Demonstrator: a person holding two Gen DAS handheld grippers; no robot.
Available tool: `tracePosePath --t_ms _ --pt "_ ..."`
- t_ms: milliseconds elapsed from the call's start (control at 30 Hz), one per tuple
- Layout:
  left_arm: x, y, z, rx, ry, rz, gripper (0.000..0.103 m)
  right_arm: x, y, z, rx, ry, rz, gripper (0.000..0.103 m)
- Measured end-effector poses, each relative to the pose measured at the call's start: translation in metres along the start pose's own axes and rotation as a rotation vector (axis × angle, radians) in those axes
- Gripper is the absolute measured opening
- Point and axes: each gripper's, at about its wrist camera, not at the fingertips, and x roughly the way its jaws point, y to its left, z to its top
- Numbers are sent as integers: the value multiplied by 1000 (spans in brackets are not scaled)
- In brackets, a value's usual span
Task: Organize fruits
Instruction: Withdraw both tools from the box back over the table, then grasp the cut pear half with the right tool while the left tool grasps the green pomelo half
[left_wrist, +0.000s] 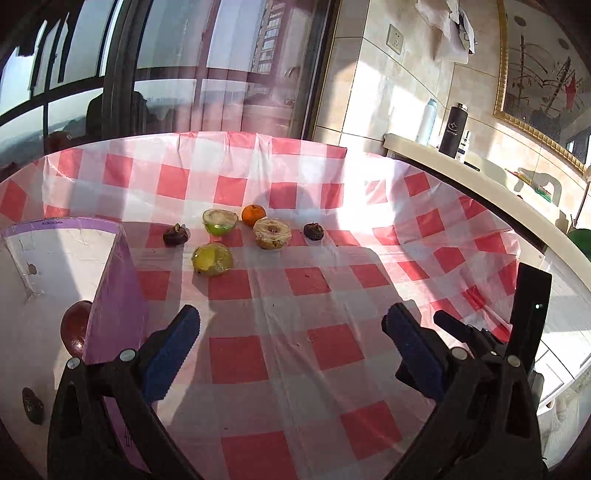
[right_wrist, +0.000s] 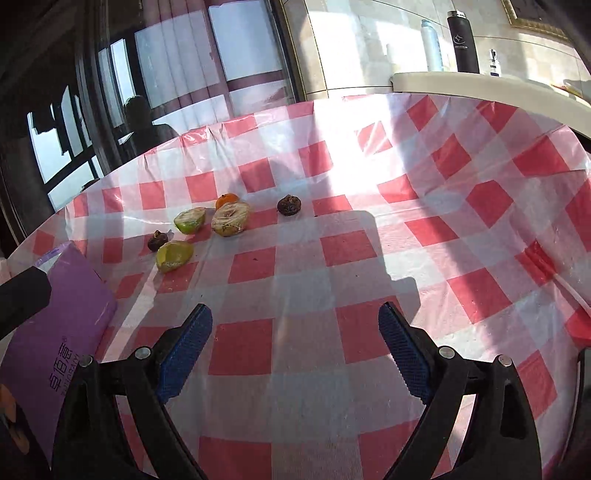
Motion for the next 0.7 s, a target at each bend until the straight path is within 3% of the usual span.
tracePosePath --t_ms 100,200,333,367,533,700 --pt "46 14 -10 -43 80 66 101 12 -18 -3 31 28 -26 88" --pt "69 31 -14 -65 89 107 101 21 -34 -3 109 64 14 88" --pt "87 52 -17 -92 116 119 101 27 -41 -2 155 83 37 88" --pt "91 56 -17 -109 139 89 101 29 -40 -1 155 88 40 88" --pt "90 60 -19 -130 142 64 101 59 -19 21 65 111 22 88" --pt "98 55 -19 -106 182 133 101 123 27 52 -27 186 31 88"
